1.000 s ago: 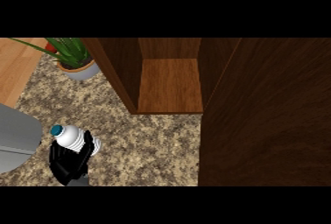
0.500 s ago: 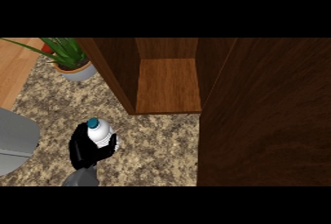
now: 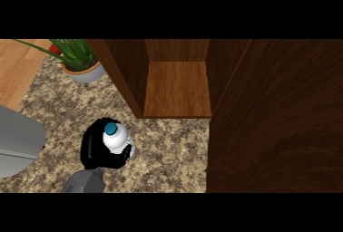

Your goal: Pick up the bottled water, place it into the cabinet and close the cabinet

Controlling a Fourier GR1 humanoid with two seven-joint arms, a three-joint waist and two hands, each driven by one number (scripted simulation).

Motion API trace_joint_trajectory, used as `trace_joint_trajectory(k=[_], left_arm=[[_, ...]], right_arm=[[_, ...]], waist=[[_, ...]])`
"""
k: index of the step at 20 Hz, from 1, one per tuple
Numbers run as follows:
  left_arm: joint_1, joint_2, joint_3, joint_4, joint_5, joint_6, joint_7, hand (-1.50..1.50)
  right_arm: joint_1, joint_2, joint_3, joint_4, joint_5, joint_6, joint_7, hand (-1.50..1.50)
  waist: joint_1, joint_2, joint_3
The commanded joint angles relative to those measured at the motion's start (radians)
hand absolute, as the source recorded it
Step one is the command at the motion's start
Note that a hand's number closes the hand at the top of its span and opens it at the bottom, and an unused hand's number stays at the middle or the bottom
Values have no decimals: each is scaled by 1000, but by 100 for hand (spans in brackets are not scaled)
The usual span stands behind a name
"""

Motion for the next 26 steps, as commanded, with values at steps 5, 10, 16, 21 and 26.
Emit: trace_joint_trajectory(k=[5,10,16,21,26], left_arm=[[50,-66,-151,-342,-80,168,175,150],[42,-109,-306,-531,-139,328,313,150],[-87,-111,-382,-599,-185,531,459,150],[-262,-111,-389,-583,-193,690,577,150],[-415,-111,-446,-472,-133,866,545,150]], right_arm=[[43,13,-32,-133,-79,-7,46,-150],[-19,22,18,-98,-24,-22,73,-150],[7,7,-30,-135,-111,1,88,-150],[-120,2,-32,-75,-91,-39,133,-150],[-35,13,-31,-131,-101,17,104,-150]], waist=[[7,-3,1],[7,-2,1],[-9,0,0],[-3,4,0],[-32,3,0]])
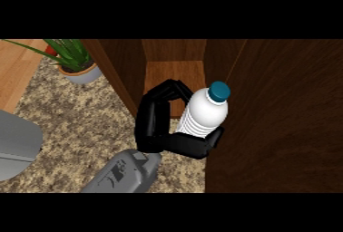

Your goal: Pick up the bottled water, place it into the cabinet and close the cabinet

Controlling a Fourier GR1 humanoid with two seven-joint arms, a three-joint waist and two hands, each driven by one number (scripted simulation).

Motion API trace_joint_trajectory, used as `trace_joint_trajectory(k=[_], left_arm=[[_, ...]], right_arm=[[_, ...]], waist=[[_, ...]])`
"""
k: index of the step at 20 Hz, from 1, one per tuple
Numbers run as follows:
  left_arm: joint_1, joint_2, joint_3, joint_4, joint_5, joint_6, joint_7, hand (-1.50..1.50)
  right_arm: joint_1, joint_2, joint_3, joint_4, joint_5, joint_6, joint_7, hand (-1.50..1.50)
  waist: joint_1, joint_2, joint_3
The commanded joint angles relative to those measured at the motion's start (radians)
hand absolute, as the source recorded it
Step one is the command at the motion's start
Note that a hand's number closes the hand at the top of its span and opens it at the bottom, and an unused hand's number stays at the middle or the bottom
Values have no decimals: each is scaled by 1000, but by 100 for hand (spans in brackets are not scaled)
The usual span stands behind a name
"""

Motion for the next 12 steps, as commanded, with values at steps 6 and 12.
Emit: trace_joint_trajectory(k=[6,12], left_arm=[[-266,-1,13,235,65,160,-9,150],[-372,-1,73,432,86,102,-29,150]], right_arm=[[-7,-12,-54,-109,-129,-8,72,-150],[-48,-15,-75,-82,-138,-16,105,-150]], waist=[[-14,5,0],[-15,7,0]])
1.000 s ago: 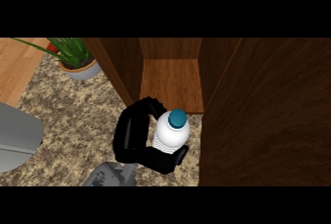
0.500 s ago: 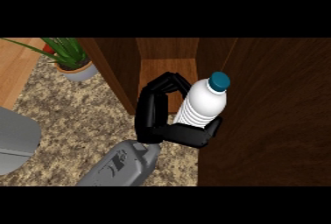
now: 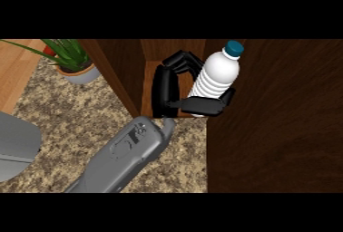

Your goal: Pick up the bottled water, place it into the cabinet and close the cabinet

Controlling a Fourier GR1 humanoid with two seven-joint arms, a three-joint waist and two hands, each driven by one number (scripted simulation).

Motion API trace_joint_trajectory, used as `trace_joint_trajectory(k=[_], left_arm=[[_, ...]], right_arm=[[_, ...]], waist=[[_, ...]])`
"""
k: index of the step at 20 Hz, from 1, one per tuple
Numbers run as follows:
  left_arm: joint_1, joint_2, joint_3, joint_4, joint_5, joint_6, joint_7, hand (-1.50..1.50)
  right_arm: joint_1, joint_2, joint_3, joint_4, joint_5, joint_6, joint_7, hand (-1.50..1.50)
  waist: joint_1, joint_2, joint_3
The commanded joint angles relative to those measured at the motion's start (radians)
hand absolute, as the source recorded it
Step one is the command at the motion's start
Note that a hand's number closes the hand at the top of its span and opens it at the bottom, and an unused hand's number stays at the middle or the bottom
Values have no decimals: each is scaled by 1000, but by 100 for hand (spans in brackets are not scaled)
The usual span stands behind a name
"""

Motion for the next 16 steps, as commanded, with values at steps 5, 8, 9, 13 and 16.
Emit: trace_joint_trajectory(k=[5,8,9,13,16], left_arm=[[-76,-2,52,201,19,-43,-55,150],[-85,-2,26,293,22,-34,-97,150],[-79,0,85,301,23,-99,-91,150],[-86,-2,160,410,92,-128,-187,150],[-158,-2,122,468,152,-59,-225,150]], right_arm=[[30,17,-12,-124,-117,12,71,-150],[15,-7,-55,-73,-141,33,58,-150],[17,-8,-59,-122,-174,-6,108,-150],[-37,-27,-77,-5,-178,39,53,-150],[10,-18,-72,-40,-170,69,49,-150]], waist=[[-2,-1,0],[-6,0,0],[6,1,0],[-5,4,0],[-29,5,0]])
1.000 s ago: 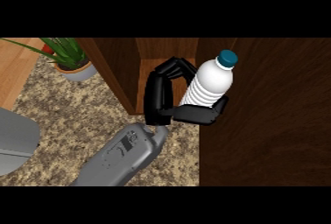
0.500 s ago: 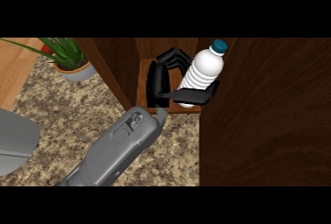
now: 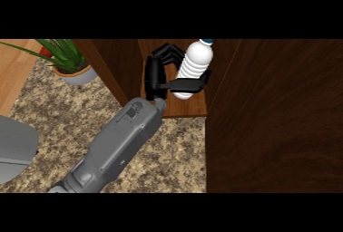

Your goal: Pick up the bottled water, place it into the cabinet and close the cabinet

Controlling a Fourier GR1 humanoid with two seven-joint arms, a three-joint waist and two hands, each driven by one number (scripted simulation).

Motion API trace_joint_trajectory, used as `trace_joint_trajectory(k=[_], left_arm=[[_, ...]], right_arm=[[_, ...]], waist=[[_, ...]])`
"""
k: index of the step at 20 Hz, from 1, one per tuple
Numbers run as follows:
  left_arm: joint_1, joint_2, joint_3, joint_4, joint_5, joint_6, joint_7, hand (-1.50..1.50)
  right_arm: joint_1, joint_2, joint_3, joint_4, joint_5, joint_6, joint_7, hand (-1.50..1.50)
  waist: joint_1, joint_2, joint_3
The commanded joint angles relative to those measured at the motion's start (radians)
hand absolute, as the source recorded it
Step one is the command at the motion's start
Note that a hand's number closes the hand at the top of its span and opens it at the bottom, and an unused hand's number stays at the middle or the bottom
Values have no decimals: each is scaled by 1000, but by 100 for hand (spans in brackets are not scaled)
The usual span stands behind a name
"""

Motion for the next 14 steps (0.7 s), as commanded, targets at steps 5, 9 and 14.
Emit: trace_joint_trajectory(k=[5,9,14], left_arm=[[-78,5,101,219,21,-96,-119,150],[-157,0,27,325,-42,-33,-99,150],[-235,0,47,464,-71,-65,-95,-150]], right_arm=[[23,-3,-19,-87,-115,14,39,-150],[28,-12,-5,-125,-118,-3,70,-150],[-10,11,1,-56,-103,-12,57,-150]], waist=[[4,1,0],[-8,6,0],[-6,5,0]])
